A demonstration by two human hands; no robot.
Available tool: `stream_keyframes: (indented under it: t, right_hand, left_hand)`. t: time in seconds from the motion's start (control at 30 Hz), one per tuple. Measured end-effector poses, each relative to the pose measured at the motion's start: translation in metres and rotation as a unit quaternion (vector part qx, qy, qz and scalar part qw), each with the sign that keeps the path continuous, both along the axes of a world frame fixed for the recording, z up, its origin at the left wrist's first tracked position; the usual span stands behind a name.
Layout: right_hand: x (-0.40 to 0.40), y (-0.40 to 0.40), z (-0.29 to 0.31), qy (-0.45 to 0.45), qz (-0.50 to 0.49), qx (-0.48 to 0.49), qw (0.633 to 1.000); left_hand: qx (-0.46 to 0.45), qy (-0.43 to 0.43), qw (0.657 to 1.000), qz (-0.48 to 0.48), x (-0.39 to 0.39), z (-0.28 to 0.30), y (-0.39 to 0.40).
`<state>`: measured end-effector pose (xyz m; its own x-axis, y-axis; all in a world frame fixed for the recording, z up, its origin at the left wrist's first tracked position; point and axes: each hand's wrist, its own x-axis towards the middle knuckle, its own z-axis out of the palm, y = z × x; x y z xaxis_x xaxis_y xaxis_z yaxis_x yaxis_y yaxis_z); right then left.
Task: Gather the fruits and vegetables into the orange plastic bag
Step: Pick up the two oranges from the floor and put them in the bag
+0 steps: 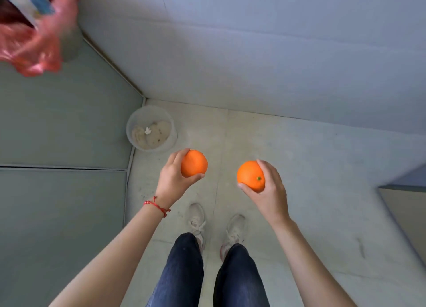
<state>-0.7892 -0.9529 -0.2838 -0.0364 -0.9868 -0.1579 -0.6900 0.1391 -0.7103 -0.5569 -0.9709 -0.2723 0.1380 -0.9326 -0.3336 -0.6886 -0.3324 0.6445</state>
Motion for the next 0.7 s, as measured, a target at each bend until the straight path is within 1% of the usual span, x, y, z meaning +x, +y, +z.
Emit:
stream_keyframes:
  t: [0.17,0.3,0.5,0.6,0.7]
  right_hand:
    - [-0.013,0.019,0.085,-0.011,-0.005,-0.011,1.0]
    - [-0.031,0.038,0.129,-0.021,-0.03,-0.013,0.999]
    - [-0.066,0.063,0.167,-0.025,-0.088,-0.022,0.996]
    - [-0.085,0.071,0.176,-0.022,-0.12,-0.028,0.992]
    - [-0.1,0.079,0.182,-0.025,-0.175,-0.029,0.984]
  left_hand:
    - [-0.02,-0.005,1.0,-0.018,-0.023,0.094,0.006]
    - [-0.028,-0.004,0.999,-0.039,-0.047,0.143,0.013]
    - [-0.034,0.003,0.997,-0.066,-0.094,0.184,0.02]
    - [-0.031,0.012,0.994,-0.104,-0.121,0.193,0.016]
    - [-0.028,0.015,0.987,-0.157,-0.146,0.199,0.006]
